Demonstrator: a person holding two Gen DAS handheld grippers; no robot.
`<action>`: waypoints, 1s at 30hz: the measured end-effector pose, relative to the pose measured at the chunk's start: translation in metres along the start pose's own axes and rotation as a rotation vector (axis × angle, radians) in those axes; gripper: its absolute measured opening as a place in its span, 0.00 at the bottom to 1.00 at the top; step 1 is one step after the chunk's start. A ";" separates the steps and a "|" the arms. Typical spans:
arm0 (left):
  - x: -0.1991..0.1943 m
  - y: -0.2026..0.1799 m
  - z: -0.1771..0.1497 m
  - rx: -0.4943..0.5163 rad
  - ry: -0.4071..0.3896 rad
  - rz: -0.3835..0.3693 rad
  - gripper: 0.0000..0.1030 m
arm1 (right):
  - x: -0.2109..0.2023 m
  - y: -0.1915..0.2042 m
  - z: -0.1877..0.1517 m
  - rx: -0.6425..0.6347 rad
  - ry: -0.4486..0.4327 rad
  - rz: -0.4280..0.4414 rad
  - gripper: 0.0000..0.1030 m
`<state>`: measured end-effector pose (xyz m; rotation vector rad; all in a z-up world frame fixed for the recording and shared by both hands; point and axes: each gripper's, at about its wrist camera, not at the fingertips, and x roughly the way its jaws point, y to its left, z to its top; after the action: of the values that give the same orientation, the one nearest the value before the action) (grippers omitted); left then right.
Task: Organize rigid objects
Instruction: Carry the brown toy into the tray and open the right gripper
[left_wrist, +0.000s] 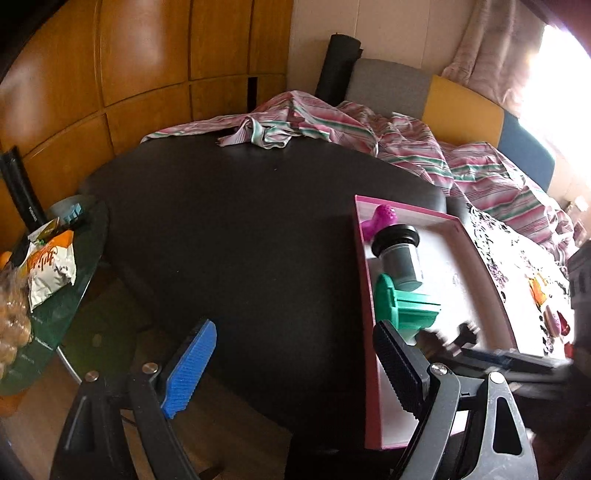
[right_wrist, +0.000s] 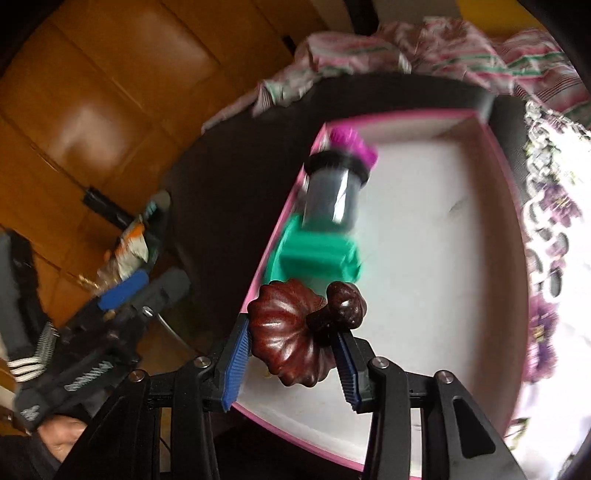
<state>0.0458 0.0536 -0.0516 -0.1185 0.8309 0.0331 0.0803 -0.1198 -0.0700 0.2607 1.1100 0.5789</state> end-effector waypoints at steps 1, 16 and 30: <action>0.001 0.002 -0.001 -0.004 0.003 -0.001 0.85 | 0.003 0.002 -0.001 0.005 -0.002 0.023 0.44; 0.001 0.007 0.001 -0.016 0.001 -0.003 0.85 | -0.011 -0.002 -0.005 0.030 -0.028 0.033 0.59; -0.009 -0.005 0.001 0.019 -0.024 -0.011 0.85 | -0.040 -0.012 -0.011 0.030 -0.091 -0.040 0.59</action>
<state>0.0413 0.0488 -0.0438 -0.1043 0.8065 0.0165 0.0610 -0.1527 -0.0498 0.2876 1.0341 0.5106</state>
